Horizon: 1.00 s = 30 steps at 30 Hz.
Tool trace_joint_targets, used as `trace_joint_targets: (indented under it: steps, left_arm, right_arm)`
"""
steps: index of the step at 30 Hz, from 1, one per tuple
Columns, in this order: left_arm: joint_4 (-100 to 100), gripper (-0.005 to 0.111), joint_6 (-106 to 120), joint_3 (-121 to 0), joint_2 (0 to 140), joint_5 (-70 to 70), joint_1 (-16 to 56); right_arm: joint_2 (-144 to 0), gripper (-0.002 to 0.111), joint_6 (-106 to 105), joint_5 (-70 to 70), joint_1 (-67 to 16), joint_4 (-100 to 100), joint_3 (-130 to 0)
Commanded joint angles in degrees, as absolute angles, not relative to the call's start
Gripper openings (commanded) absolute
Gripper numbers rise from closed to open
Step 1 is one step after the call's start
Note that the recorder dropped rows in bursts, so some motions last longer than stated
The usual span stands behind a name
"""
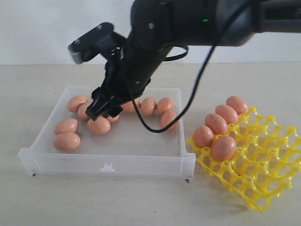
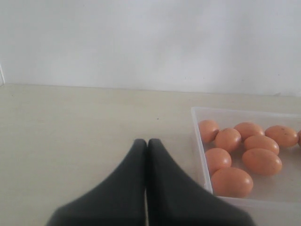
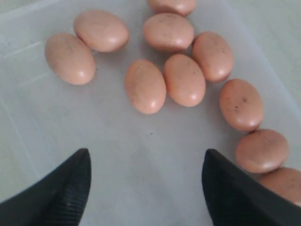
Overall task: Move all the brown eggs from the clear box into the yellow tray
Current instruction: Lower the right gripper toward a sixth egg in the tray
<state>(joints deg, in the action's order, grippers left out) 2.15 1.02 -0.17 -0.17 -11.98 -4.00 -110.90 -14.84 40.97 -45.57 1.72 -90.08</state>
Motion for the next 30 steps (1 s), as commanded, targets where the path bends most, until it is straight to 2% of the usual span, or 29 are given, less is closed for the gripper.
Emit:
trace_joint_targets:
  steps: [1, 7, 23, 30]
  left_arm:
    - [2.0, -0.004, 1.2, 0.0, 0.0, -11.6, -4.0]
    - [2.0, -0.004, 1.2, 0.0, 0.0, -11.6, -4.0]
    - [2.0, -0.004, 1.2, 0.0, 0.0, -11.6, -4.0]
    - [2.0, -0.004, 1.2, 0.0, 0.0, -11.6, -4.0]
  right_arm:
    - [-117.9, 0.064, -18.8, 47.7, -47.6, -2.1, -99.4]
    - [-122.5, 0.064, -22.8, 47.8, -48.5, -2.1, -103.4]
    - [-127.1, 0.064, -27.6, 38.3, -49.1, -2.0, -103.6]
    - [-130.6, 0.064, -27.5, 38.2, -49.1, -2.0, -105.6]
